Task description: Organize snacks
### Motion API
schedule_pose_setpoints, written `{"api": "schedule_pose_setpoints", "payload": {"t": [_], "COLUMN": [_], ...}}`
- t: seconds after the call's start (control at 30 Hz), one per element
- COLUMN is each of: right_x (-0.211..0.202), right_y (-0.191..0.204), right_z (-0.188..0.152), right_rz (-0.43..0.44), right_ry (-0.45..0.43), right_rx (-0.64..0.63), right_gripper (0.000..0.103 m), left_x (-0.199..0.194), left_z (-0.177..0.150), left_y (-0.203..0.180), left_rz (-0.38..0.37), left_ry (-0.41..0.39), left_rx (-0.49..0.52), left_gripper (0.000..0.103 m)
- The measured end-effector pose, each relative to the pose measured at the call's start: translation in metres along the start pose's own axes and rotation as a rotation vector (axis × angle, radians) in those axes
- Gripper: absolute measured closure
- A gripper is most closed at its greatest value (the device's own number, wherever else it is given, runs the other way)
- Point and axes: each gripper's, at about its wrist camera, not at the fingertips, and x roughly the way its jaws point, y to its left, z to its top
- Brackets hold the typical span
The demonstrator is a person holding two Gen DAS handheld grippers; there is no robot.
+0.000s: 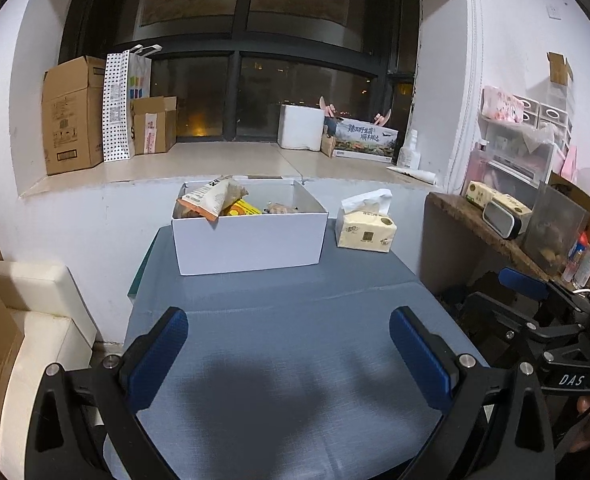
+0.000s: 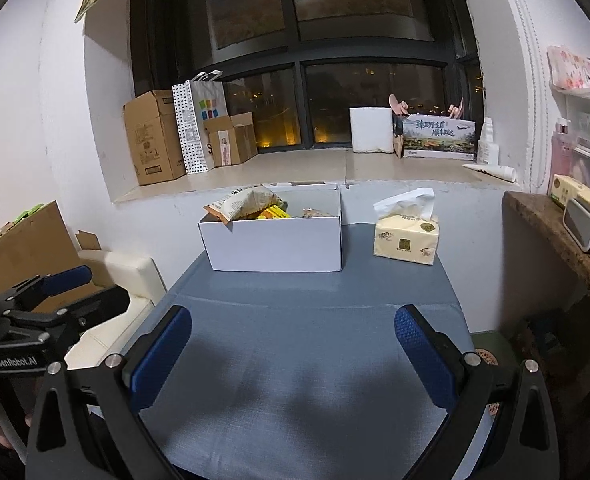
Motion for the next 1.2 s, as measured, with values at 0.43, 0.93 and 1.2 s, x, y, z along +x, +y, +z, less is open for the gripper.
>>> {"api": "schedule_pose_setpoints", "payload": {"t": [0.43, 0.93, 1.2], "right_x": [0.0004, 0.0007, 0.0006], "right_y": [-0.0008, -0.0005, -0.0002], "right_z": [-0.0002, -0.0002, -0.0006], "right_rz": [-0.008, -0.009, -0.009], "right_ry": [0.009, 0.015, 0.016], "right_rx": [0.014, 0.016, 0.015], "right_gripper": [0.0, 0.0, 0.0], "left_x": [-0.0008, 0.0002, 0.0005], "left_z": [-0.001, -0.0016, -0.0006], "left_y": [0.0022, 0.0014, 0.0015], "left_rz": [0.0, 0.003, 0.0], "left_ry": [0.009, 0.015, 0.016], "left_rx": [-0.002, 0.011, 0.012], "left_gripper": [0.0, 0.0, 0.0]}}
